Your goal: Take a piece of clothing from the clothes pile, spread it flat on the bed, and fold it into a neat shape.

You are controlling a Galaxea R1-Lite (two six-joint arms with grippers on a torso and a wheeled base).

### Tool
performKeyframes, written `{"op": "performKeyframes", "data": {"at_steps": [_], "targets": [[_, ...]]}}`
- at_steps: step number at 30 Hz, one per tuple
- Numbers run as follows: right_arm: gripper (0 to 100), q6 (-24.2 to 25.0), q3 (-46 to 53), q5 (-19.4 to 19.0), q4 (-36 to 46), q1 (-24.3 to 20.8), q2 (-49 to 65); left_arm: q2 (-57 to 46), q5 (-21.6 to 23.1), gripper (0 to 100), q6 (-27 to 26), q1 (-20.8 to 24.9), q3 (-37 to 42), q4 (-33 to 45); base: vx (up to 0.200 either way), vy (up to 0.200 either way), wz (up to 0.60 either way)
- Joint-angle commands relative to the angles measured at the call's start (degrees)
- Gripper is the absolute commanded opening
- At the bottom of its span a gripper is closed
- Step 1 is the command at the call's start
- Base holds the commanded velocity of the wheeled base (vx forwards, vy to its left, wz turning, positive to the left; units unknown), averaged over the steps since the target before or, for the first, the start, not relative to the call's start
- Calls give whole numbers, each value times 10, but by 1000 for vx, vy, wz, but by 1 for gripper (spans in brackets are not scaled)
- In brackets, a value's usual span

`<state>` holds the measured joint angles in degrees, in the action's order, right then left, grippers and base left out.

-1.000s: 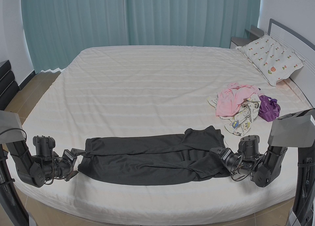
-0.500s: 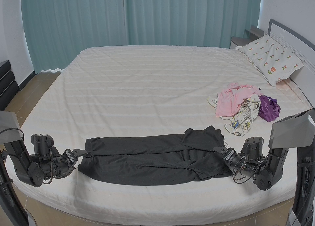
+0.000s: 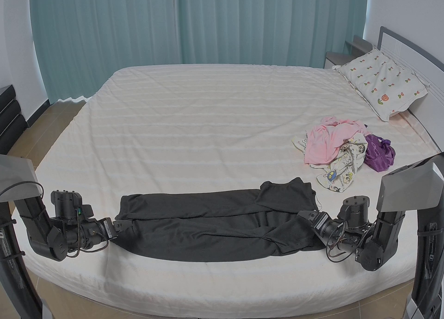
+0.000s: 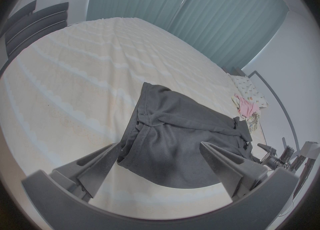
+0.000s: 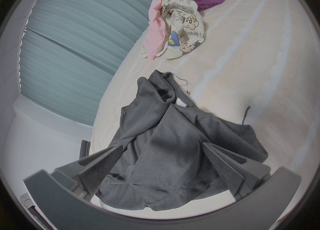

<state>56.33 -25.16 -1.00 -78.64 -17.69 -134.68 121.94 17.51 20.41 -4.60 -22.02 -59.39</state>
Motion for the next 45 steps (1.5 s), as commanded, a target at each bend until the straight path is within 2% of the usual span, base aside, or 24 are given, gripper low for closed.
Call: {"op": "performKeyframes", "data": {"at_steps": [1,2,3,9,15,24,35,36,41,45], "targets": [[100,0,1,0,0,-6,-1,42,0,100,-9,-1,-15,-1,0,0,0],[100,0,1,0,0,-6,-1,46,-1,100,-11,-1,-16,-2,0,0,0],[100,0,2,-1,0,-6,-1,53,-1,0,-17,-4,-20,-2,0,0,0],[100,0,2,-1,0,-6,-1,52,-2,0,-23,-27,-13,10,0,0,0],[100,-1,2,-1,0,-6,-1,44,-4,0,-90,-71,16,40,0,0,0],[100,-1,3,-1,0,-6,-1,-3,-4,0,-96,-71,64,51,0,0,0],[100,-1,3,0,1,-9,-2,-1,-5,0,-120,-74,66,86,0,0,0],[100,-1,3,0,1,-9,-2,-1,-5,100,-120,-74,65,86,0,0,0],[100,-1,3,0,1,-10,-3,-8,-6,100,-119,-77,53,84,0,0,0],[100,-1,2,0,1,-10,-3,-42,-5,100,-89,-79,6,104,0,0,0]]}}
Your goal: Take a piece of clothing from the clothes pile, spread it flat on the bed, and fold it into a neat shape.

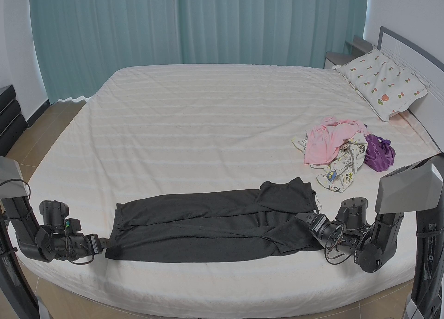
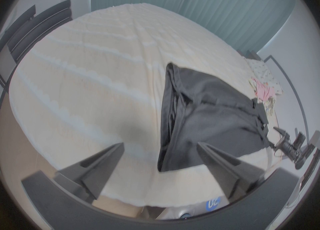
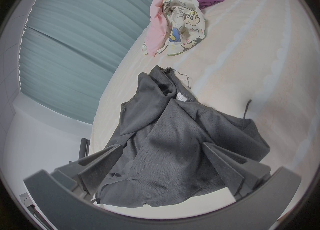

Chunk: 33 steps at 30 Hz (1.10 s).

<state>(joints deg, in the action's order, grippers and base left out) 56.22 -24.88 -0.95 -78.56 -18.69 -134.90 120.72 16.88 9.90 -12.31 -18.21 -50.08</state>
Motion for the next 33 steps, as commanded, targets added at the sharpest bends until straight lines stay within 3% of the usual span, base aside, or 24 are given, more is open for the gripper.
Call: {"op": "performKeyframes", "data": {"at_steps": [1,7,10,20,33], "targets": [[100,-1,-3,0,0,0,-5,-47,2,100,59,2,-80,54,0,0,0],[100,-4,-6,0,-1,0,-12,-51,6,100,158,32,-255,226,0,0,0],[100,-4,-6,0,-1,0,-12,-12,8,100,181,47,-321,256,0,0,0],[100,-4,-7,0,-1,1,-12,82,4,100,202,74,-379,256,0,0,0],[100,-4,-7,0,-1,0,-12,98,3,100,202,76,-378,254,0,0,0]]}}
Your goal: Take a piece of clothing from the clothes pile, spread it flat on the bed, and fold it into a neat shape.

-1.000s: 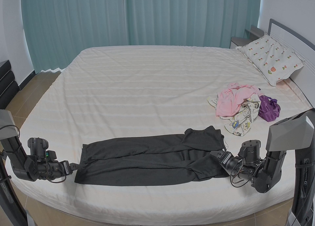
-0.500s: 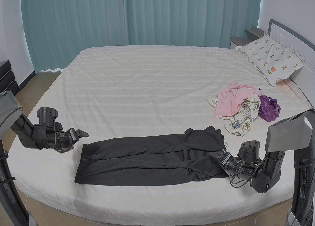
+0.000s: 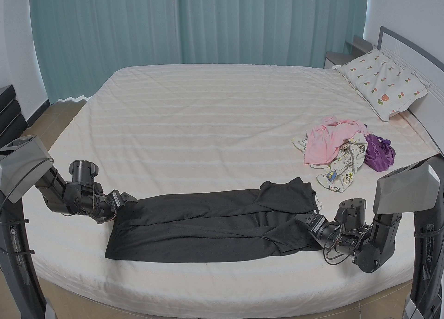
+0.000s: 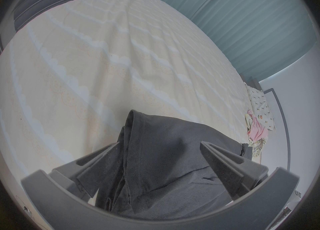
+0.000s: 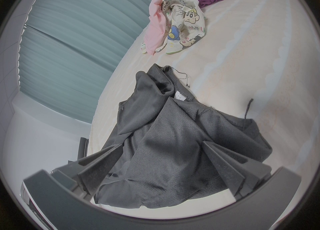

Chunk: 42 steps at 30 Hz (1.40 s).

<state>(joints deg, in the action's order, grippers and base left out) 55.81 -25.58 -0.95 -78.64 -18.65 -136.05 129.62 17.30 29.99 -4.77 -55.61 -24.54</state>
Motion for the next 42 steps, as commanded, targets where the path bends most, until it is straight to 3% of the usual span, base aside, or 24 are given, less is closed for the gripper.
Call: {"op": "performKeyframes", "data": {"at_steps": [1,11,12,25,42], "targets": [[100,0,0,0,0,-1,-1,9,-1,100,2,0,-5,-2,0,0,0],[100,0,0,0,0,-2,-1,6,-1,100,5,1,-6,-1,0,0,0],[100,0,-1,0,0,-1,-1,6,-1,0,5,1,-5,-2,0,0,0],[100,-1,0,0,0,-4,-2,-11,-3,0,31,-8,-10,-9,0,0,0],[100,-2,-1,0,0,-3,-9,34,4,0,53,-26,-78,-14,0,0,0]]}}
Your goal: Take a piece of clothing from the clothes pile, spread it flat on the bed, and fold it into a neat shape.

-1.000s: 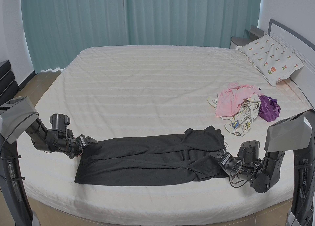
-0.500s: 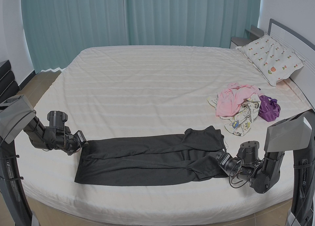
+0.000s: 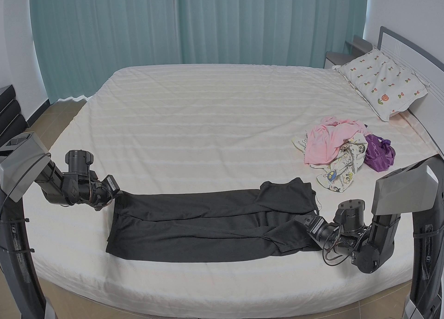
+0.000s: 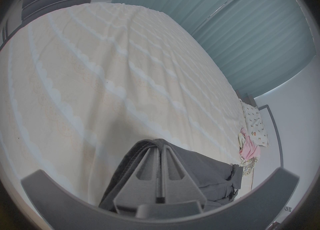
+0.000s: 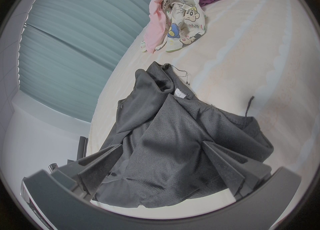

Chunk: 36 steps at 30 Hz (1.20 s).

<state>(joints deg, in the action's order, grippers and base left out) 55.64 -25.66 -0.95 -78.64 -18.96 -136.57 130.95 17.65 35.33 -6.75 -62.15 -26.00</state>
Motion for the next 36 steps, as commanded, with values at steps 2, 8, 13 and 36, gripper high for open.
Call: {"op": "performKeyframes", "data": {"at_steps": [2,8,13,36], "targets": [[100,-1,0,0,0,0,-4,27,0,0,1,-9,-17,1,0,0,0],[100,0,0,0,0,0,-4,41,-1,0,0,-15,-21,3,0,0,0],[100,0,0,0,-1,0,4,42,0,100,2,-18,-25,3,0,0,0],[100,-162,-40,-69,27,41,68,-92,82,100,131,-38,209,-95,0,0,0]]}}
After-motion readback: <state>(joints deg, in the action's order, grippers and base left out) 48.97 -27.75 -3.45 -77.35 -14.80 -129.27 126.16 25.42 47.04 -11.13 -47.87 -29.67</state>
